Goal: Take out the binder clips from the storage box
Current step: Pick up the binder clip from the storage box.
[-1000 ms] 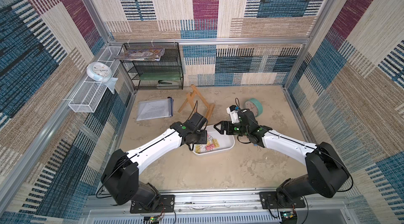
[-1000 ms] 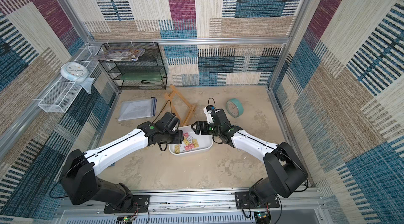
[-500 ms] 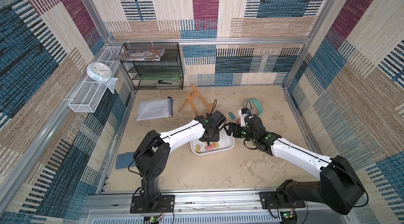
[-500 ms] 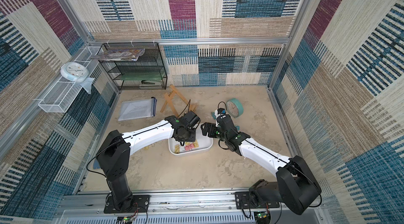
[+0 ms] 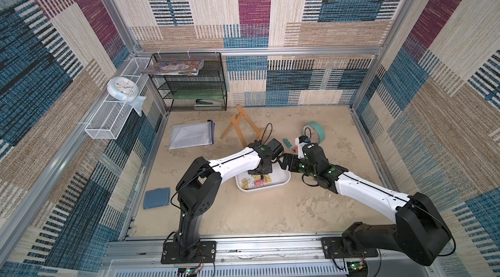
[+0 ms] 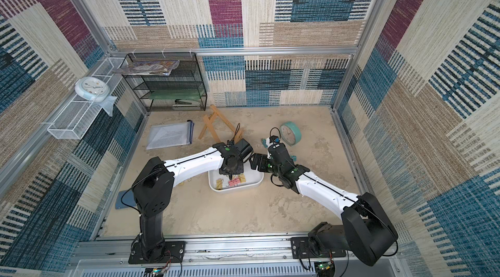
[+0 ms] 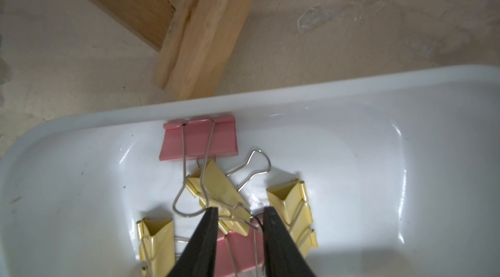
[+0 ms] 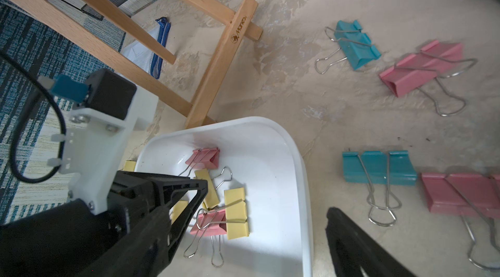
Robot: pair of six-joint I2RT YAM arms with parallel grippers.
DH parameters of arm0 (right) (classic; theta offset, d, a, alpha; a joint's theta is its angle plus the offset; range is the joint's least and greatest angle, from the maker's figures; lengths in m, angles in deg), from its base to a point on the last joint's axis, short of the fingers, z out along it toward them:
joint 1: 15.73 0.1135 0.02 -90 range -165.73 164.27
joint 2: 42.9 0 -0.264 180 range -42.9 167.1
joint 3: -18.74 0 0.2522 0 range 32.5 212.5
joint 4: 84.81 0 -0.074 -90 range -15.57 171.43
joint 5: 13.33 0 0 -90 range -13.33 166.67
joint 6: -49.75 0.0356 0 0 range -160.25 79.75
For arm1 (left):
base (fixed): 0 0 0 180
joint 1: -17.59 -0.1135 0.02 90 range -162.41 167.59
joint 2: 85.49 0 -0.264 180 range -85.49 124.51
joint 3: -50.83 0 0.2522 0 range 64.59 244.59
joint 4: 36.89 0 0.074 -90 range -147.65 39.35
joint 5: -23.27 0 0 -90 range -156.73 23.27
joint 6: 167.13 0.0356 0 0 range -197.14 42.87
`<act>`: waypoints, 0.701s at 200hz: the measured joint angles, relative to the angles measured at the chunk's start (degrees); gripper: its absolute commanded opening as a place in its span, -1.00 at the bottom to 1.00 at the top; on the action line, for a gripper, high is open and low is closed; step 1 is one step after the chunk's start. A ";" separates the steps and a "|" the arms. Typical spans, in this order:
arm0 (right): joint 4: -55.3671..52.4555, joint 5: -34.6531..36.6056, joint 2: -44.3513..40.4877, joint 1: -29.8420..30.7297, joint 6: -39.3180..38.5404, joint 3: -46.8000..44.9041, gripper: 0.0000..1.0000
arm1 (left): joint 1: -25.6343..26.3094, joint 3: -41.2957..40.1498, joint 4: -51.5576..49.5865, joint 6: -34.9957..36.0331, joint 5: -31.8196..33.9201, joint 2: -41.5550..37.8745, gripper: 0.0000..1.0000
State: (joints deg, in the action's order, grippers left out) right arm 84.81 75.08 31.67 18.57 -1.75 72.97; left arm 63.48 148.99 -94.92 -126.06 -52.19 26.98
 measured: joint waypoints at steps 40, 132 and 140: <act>0.02 -0.26 0.68 0.00 0.17 0.02 0.88 | 0.00 -1.25 -0.35 -0.35 -0.04 -0.11 -0.60; 0.44 -1.70 2.32 0.00 0.63 0.55 0.87 | 0.09 -4.42 -0.61 1.27 0.44 -3.23 -0.64; 0.44 -1.88 2.64 0.00 0.63 0.76 0.87 | 0.04 -4.63 -0.57 1.29 0.17 -3.39 -0.63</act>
State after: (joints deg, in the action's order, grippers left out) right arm 85.24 73.20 34.31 18.57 -1.12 73.74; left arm 63.52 144.36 -95.49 -124.77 -52.01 23.59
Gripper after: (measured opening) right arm 0.936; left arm 0.165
